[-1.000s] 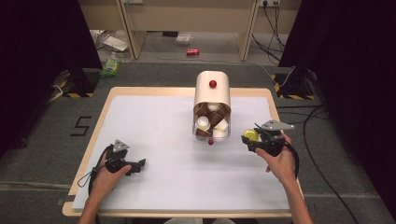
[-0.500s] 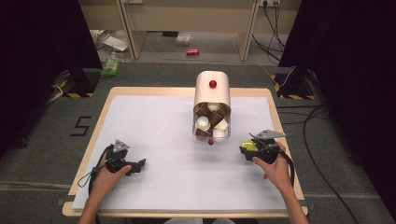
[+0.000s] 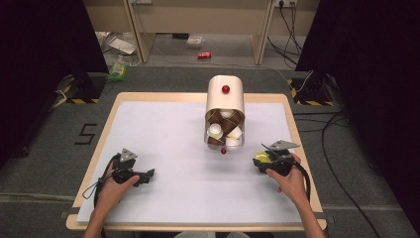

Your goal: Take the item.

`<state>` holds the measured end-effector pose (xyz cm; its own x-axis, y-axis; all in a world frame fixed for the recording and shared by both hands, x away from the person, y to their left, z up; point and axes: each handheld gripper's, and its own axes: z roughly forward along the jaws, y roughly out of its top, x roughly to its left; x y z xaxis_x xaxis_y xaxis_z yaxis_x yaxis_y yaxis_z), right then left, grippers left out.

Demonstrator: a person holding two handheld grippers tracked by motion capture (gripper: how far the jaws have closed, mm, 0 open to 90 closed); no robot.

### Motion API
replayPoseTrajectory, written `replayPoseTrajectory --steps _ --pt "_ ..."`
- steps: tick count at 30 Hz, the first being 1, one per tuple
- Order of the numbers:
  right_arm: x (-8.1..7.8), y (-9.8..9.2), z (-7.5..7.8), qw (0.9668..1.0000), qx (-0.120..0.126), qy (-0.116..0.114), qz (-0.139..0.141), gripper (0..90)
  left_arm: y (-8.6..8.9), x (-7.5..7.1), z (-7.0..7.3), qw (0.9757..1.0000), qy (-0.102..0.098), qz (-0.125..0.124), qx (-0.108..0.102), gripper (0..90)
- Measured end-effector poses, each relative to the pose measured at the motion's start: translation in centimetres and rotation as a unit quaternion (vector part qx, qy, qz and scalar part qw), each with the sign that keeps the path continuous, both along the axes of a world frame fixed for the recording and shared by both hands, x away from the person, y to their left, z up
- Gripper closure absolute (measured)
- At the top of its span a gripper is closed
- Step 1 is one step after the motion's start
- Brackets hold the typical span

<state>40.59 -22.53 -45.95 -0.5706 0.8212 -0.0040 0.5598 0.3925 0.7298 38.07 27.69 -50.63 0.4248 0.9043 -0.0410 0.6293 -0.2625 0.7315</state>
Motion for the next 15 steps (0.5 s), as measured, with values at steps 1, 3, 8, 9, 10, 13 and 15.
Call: replayPoseTrajectory --steps 1,3,8,9,10,13,15 --pt "0.00 0.00 0.00 1.0000 0.000 0.000 0.000 39.0 0.00 0.00 0.00 1.0000 0.000 0.000 0.000 0.0" --pt "0.05 -0.02 -0.09 1.0000 0.001 0.000 -0.002 39.0 0.00 0.00 0.00 1.0000 0.000 0.000 0.000 0.0" --pt "0.17 -0.11 -0.29 1.0000 0.002 -0.002 -0.004 38.9 0.00 0.00 0.00 1.0000 0.000 0.000 0.000 0.0" --pt "0.21 -0.04 -0.34 1.0000 0.002 -0.003 -0.002 39.0 0.00 0.00 0.00 1.0000 0.000 0.000 0.000 0.0" --pt "0.21 -0.04 -0.34 1.0000 0.002 -0.003 -0.002 39.0 0.00 0.00 0.00 1.0000 0.000 0.000 0.000 0.0" --pt "0.28 0.10 -0.40 1.0000 0.002 -0.005 -0.003 38.9 0.00 0.00 0.00 1.0000 0.000 0.000 0.001 0.0" --pt "0.36 0.20 -0.46 1.0000 0.002 -0.007 -0.001 38.9 0.00 0.00 0.01 1.0000 0.000 0.000 0.001 0.0"
